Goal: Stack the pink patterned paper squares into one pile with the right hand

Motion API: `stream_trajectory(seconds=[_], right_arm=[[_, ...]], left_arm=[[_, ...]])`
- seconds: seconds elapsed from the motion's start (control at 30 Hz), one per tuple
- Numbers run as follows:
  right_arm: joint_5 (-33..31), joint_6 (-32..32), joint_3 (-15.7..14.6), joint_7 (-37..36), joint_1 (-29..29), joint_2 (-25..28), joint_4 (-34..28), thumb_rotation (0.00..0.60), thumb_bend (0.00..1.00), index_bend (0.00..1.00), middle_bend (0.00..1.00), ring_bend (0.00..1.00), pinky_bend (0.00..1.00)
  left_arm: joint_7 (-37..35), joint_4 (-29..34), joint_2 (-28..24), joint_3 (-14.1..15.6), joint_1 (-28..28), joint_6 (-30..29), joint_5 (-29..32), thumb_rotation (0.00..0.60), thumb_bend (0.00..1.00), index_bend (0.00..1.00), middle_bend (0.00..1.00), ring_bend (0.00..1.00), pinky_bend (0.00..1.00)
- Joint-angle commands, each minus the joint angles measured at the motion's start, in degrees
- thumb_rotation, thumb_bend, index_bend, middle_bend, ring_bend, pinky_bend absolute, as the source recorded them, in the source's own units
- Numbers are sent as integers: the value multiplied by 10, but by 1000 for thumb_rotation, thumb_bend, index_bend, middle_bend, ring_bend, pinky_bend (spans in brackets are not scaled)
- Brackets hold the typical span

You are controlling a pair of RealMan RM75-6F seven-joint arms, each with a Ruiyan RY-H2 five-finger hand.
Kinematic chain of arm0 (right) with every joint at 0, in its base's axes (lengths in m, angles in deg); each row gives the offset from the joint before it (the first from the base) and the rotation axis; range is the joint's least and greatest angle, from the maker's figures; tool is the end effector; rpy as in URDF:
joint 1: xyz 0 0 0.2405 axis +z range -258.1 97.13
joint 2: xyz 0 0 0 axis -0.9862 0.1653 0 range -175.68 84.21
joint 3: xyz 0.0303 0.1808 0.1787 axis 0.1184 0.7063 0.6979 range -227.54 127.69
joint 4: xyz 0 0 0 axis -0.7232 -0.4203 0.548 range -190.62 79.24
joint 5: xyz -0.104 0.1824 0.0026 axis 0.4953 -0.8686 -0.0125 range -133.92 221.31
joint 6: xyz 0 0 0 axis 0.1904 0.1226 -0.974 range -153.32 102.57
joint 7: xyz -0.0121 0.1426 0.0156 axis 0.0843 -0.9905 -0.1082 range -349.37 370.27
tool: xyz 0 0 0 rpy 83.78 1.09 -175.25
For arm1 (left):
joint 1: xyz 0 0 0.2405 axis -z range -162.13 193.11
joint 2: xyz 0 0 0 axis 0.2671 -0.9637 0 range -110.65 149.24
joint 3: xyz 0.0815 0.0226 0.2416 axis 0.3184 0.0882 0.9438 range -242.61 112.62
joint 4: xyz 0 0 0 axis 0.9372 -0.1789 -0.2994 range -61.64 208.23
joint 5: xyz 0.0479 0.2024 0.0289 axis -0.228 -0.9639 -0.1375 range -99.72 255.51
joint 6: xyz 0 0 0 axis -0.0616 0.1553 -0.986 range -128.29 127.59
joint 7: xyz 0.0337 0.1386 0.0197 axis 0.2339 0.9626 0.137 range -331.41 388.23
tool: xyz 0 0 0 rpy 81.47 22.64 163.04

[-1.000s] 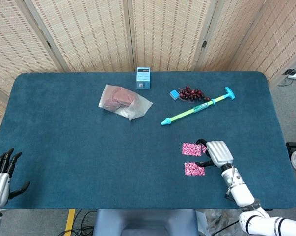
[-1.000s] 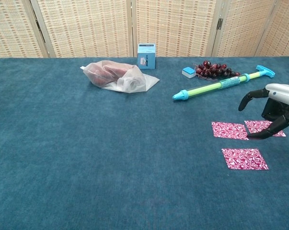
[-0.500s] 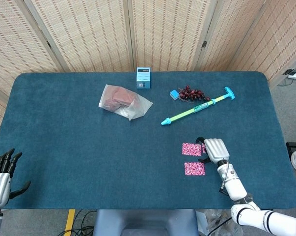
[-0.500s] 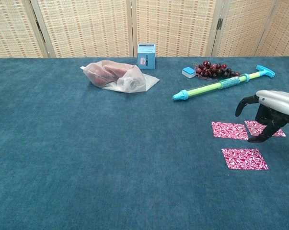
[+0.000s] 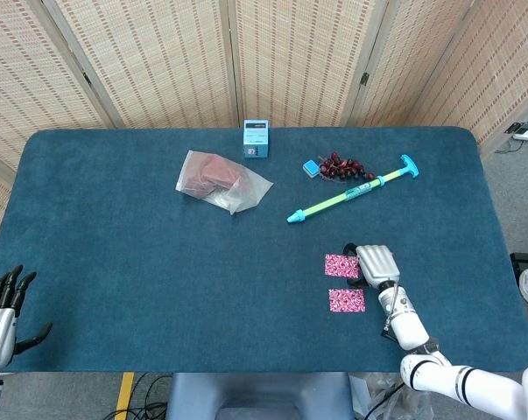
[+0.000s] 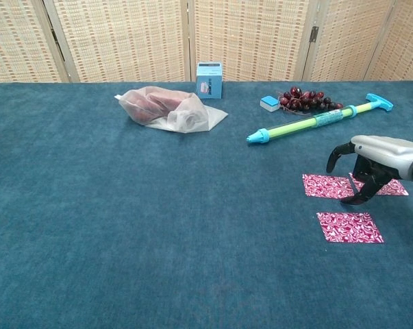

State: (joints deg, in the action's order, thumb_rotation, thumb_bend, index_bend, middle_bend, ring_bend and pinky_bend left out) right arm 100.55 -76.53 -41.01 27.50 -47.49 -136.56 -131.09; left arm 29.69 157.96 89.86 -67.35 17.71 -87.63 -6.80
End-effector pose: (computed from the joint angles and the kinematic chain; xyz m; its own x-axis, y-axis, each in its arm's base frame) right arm -0.2512 -0.3245 -0.0224 0.3744 -0.4001 0.8365 -0.9238 -0.0825 0.3740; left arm -0.3362 0.1650 0.1401 0.4350 -0.0084 0.9004 0.8989 0.0613 -0.4338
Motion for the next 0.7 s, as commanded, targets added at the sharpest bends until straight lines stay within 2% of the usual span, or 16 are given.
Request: stream_trajectory(seconds=[0.03, 0.5, 0.7], right_arm=[[-6, 4, 1, 3, 3, -3, 4, 600, 238, 333, 1000, 1000, 1000], [-26, 15, -1, 13, 11, -9, 17, 600, 242, 336, 1000, 1000, 1000], [-30, 16, -3, 13, 12, -8, 16, 600, 268, 366, 1000, 1000, 1000]], left_arm=[[-2, -2, 0, 0, -1, -1, 1, 600, 256, 129, 46, 42, 106], [-5, -6, 1, 0, -3, -1, 3, 600, 256, 129, 46, 42, 106], [-6, -7, 1, 0, -4, -2, 3, 600, 256, 129, 46, 42, 106]])
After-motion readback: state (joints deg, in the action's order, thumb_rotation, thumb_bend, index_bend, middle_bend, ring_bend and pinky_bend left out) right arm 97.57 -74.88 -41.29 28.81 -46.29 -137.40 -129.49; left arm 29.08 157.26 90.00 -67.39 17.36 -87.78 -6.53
